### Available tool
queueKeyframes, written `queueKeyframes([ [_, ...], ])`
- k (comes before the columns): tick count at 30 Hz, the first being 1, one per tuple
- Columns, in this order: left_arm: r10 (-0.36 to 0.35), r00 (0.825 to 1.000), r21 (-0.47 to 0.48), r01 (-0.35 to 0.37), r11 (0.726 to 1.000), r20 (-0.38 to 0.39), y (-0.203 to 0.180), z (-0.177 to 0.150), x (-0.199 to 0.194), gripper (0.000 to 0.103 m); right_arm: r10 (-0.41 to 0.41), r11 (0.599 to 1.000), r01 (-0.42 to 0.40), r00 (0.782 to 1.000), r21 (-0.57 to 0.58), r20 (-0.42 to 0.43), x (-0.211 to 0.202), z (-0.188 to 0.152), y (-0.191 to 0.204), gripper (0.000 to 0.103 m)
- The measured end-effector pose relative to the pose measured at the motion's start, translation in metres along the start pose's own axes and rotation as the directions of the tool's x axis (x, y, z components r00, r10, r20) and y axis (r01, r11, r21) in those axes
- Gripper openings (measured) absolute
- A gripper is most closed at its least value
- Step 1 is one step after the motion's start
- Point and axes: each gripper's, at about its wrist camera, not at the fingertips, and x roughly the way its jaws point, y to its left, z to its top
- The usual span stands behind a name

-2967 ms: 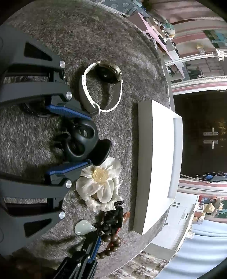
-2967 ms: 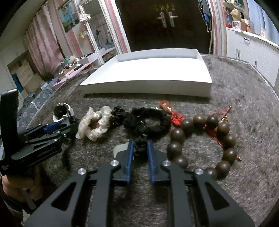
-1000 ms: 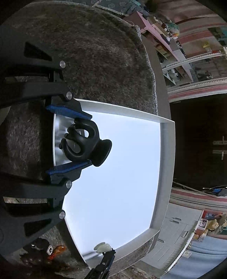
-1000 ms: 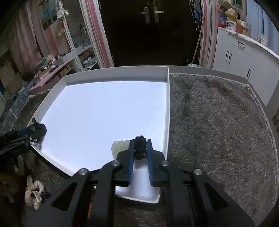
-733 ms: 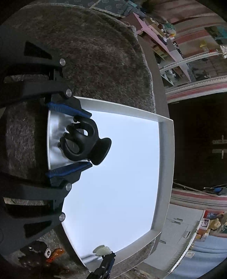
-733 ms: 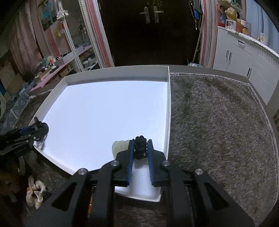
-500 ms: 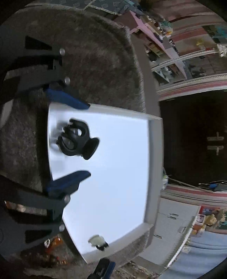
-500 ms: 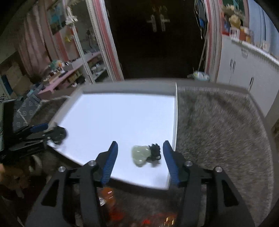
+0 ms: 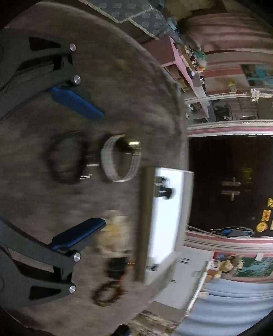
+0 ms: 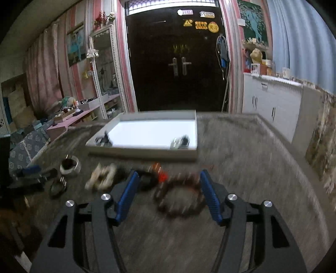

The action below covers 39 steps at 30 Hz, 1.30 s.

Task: Organize jewelry
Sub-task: 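Withdraw both tools from the tray back over the table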

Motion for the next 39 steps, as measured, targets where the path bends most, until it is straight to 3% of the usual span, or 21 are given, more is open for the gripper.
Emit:
queueKeyframes([
  [3,0.045,0.999,-0.003,-0.045,0.999,-0.009,-0.002,-0.020,-0.004,0.091,-0.010,1.000,0.010,0.999,0.001,-0.031,0.006,-0.017,0.006,0.061],
  [5,0.053,0.998,-0.007,-0.053,0.999,0.022,-0.003,-0.019,-0.009,0.091,-0.016,1.000,0.016,0.999,-0.009,-0.050,0.011,-0.023,0.006,0.061],
  [11,0.068,0.998,-0.001,-0.068,0.998,0.002,0.002,-0.023,-0.008,0.091,-0.042,0.999,0.042,0.995,0.004,-0.086,0.019,-0.037,0.003,0.061],
  [21,0.092,0.995,0.047,-0.090,0.995,-0.032,-0.007,-0.023,-0.002,0.091,-0.043,0.999,0.044,0.994,0.004,-0.098,0.020,-0.036,0.001,0.061],
  [39,0.089,0.996,0.059,-0.088,0.994,-0.027,-0.011,-0.022,-0.001,0.091,-0.059,0.998,0.057,0.994,-0.029,-0.090,0.018,-0.037,0.010,0.065],
])
